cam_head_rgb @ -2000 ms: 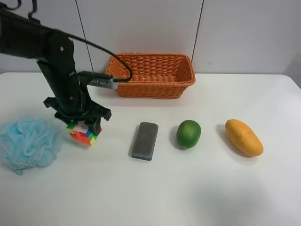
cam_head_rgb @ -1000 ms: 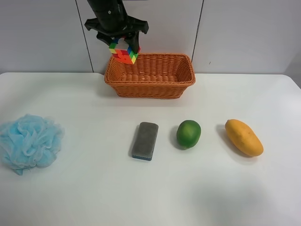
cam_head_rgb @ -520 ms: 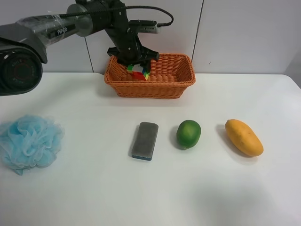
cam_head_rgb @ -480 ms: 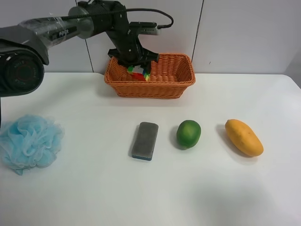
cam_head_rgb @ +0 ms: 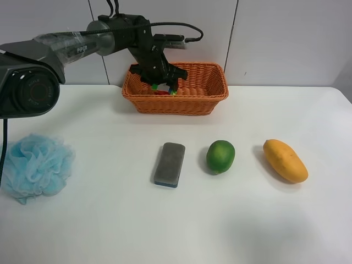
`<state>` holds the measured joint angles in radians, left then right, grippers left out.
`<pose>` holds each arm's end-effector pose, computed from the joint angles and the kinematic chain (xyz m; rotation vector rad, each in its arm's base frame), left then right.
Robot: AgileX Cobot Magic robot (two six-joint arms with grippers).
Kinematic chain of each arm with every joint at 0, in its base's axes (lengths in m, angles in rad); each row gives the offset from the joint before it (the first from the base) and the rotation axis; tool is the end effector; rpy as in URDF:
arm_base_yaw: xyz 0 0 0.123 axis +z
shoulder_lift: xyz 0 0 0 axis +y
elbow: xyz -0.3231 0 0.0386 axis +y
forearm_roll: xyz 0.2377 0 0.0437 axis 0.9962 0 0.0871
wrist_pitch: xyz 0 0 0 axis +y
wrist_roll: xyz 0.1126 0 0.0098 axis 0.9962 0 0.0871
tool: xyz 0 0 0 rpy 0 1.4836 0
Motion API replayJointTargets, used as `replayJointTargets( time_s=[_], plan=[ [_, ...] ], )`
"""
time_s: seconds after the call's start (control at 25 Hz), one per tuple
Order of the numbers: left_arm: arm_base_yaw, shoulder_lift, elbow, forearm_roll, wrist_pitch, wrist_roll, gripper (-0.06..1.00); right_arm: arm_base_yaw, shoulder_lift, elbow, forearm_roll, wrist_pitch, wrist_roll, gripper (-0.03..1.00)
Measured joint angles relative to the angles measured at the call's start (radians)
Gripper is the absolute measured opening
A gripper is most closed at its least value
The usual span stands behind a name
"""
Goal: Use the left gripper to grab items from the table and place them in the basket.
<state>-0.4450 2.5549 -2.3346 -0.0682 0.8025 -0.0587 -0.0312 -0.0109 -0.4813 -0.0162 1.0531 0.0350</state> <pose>0.5383 -0.2628 0.1696 0.4463 2.4876 -0.2861 -0.0341 -0.0005 0.2573 0.0683 2.0433 -0.0170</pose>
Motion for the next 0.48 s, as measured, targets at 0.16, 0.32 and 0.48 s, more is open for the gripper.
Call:
replayJointTargets(
  time_s=[0.16, 0.32, 0.48],
  plan=[
    [0.000, 0.000, 0.000, 0.000, -0.009, 0.000, 0.95, 0.000, 0.000, 0.000, 0.000, 0.000, 0.000, 0.99],
    [0.000, 0.000, 0.000, 0.000, -0.009, 0.000, 0.98, 0.000, 0.000, 0.000, 0.000, 0.000, 0.000, 0.99],
    [0.000, -0.017, 0.000, -0.001, 0.022, 0.000, 0.99, 0.000, 0.000, 0.000, 0.000, 0.000, 0.000, 0.99]
  ],
)
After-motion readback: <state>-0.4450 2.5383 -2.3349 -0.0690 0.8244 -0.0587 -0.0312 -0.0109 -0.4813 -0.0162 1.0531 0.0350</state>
